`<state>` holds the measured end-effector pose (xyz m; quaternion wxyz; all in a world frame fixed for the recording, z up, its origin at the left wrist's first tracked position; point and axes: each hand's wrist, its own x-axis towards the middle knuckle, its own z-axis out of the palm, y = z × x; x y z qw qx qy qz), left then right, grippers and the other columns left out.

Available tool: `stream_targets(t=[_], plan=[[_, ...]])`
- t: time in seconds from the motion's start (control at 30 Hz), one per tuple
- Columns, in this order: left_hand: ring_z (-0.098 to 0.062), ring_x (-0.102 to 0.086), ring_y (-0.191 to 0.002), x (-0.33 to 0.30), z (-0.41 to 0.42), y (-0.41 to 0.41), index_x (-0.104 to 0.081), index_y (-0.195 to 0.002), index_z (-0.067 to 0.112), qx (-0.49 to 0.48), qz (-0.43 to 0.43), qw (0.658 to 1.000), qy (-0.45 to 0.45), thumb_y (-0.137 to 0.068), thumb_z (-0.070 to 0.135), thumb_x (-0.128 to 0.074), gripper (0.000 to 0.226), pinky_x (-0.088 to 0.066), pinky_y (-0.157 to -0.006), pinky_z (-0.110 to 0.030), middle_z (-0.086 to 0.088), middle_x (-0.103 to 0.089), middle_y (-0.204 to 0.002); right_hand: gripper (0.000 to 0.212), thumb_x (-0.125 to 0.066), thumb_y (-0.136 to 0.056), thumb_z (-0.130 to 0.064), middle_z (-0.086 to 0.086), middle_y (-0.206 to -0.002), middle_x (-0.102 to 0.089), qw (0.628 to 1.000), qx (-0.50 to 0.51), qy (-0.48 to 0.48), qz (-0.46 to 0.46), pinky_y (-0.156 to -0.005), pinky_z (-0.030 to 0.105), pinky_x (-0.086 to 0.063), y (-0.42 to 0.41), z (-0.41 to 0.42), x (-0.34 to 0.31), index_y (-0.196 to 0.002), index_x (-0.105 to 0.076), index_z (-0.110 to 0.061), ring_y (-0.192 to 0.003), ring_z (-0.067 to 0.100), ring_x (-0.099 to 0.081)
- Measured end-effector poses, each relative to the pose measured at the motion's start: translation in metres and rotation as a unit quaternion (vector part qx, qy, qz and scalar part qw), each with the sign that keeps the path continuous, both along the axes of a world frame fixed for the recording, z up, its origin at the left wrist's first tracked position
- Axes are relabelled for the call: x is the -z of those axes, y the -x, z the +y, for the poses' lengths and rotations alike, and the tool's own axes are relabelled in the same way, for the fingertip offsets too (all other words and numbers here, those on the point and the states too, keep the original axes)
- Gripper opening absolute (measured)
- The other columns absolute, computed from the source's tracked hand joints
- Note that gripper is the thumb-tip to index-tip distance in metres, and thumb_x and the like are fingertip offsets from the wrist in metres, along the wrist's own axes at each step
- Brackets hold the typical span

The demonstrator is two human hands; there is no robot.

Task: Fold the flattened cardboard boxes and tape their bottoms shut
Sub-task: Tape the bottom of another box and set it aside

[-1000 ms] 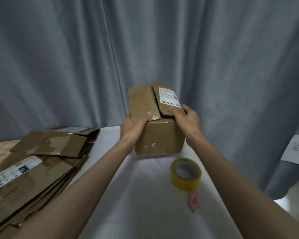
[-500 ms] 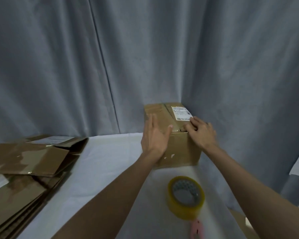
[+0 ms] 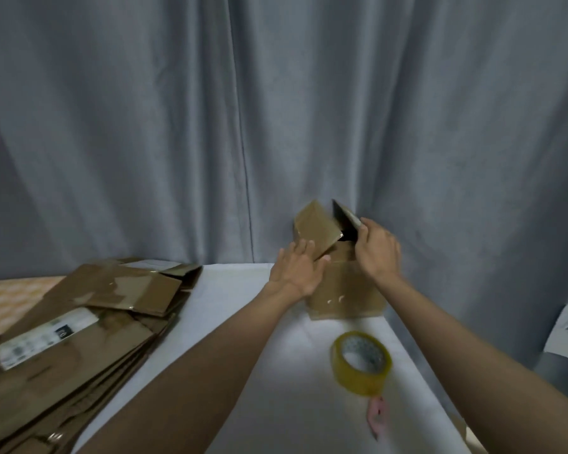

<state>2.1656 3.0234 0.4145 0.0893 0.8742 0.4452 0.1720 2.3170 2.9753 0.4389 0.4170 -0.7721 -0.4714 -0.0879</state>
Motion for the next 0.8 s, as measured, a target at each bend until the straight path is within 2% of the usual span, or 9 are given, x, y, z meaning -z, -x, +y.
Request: stream_targets(t=[0.1,0.2,0.27,0.37,0.43,0.5,0.63,0.73,0.8], plan=[[-0.029,-0.03,-0.144,-0.005,-0.023,0.049,-0.041,-0.149,0.01,-0.015,0.039,0.999,0.008,-0.105,0.052,-0.026,0.063,-0.016,-0.12,-0.043,-0.013,-0.035,-0.157,0.035,-0.045,-0.1,-0.017,0.02,-0.123,-0.067,0.999,-0.031,-0.011,-0.02,-0.101,0.044,-0.041,0.039,-0.019,-0.007,-0.131,-0.06,-0.01,-0.116,0.039,-0.058],[-0.025,-0.03,-0.146,-0.001,-0.038,0.102,-0.045,-0.147,0.013,-0.044,0.04,0.998,0.016,-0.103,0.053,-0.031,0.061,-0.013,-0.121,-0.041,-0.009,-0.036,-0.157,0.032,-0.048,-0.097,-0.018,0.022,-0.116,-0.068,0.997,-0.062,0.035,-0.039,-0.093,0.044,-0.045,0.083,-0.036,-0.007,-0.124,-0.063,-0.01,-0.112,0.041,-0.06],[-0.022,-0.034,-0.144,0.003,-0.049,0.142,-0.048,-0.144,0.014,-0.071,0.037,0.997,0.022,-0.103,0.054,-0.034,0.059,-0.012,-0.122,-0.04,-0.006,-0.042,-0.154,0.033,-0.05,-0.095,-0.019,0.017,-0.121,-0.067,0.991,-0.1,0.079,-0.025,-0.095,0.041,-0.044,0.113,-0.045,-0.001,-0.124,-0.064,-0.014,-0.117,0.038,-0.058],[-0.026,-0.045,-0.134,0.01,-0.063,0.202,-0.057,-0.134,0.013,-0.113,0.062,0.992,0.012,-0.102,0.052,-0.039,0.054,-0.026,-0.114,-0.037,-0.008,-0.052,-0.145,0.029,-0.054,-0.092,-0.02,0.011,-0.121,-0.069,0.98,-0.151,0.125,0.017,-0.096,0.038,-0.047,0.156,-0.052,0.014,-0.118,-0.068,-0.016,-0.116,0.035,-0.059],[-0.032,-0.054,-0.121,0.013,-0.068,0.239,-0.065,-0.112,0.012,-0.148,0.078,0.986,0.008,-0.101,0.051,-0.042,0.047,-0.036,-0.099,-0.037,-0.013,-0.062,-0.13,0.027,-0.055,-0.09,-0.024,0.009,-0.116,-0.07,0.971,-0.175,0.155,0.043,-0.096,0.037,-0.049,0.186,-0.054,0.023,-0.113,-0.069,-0.02,-0.113,0.032,-0.061],[-0.035,-0.057,-0.114,0.016,-0.07,0.274,-0.067,-0.101,0.011,-0.179,0.074,0.981,0.02,-0.099,0.048,-0.044,0.044,-0.039,-0.096,-0.039,-0.017,-0.065,-0.122,0.026,-0.056,-0.09,-0.027,0.008,-0.117,-0.069,0.959,-0.202,0.19,0.06,-0.097,0.035,-0.048,0.215,-0.052,0.033,-0.112,-0.068,-0.023,-0.111,0.029,-0.061],[-0.037,-0.06,-0.108,0.027,-0.054,0.331,-0.068,-0.102,0.011,-0.222,0.039,0.974,0.022,-0.092,0.047,-0.042,0.046,-0.044,-0.089,-0.041,-0.018,-0.067,-0.119,0.031,-0.055,-0.093,-0.03,0.01,-0.126,-0.061,0.94,-0.238,0.226,0.092,-0.098,0.037,-0.048,0.261,-0.026,0.052,-0.12,-0.064,-0.018,-0.114,0.029,-0.058],[-0.036,-0.057,-0.118,0.029,-0.022,0.358,-0.066,-0.12,0.014,-0.247,0.025,0.968,0.037,-0.094,0.049,-0.045,0.048,-0.048,-0.093,-0.041,-0.016,-0.063,-0.128,0.033,-0.054,-0.096,-0.028,0.012,-0.13,-0.058,0.934,-0.238,0.24,0.119,-0.1,0.04,-0.046,0.284,0.005,0.06,-0.124,-0.061,-0.012,-0.118,0.031,-0.055],[-0.034,-0.057,-0.117,0.03,0.008,0.372,-0.064,-0.122,0.017,-0.254,0.03,0.966,0.043,-0.094,0.049,-0.047,0.045,-0.049,-0.093,-0.041,-0.014,-0.063,-0.129,0.03,-0.052,-0.097,-0.024,0.014,-0.126,-0.06,0.93,-0.233,0.242,0.147,-0.098,0.039,-0.048,0.296,0.029,0.067,-0.119,-0.063,-0.007,-0.115,0.032,-0.056]])
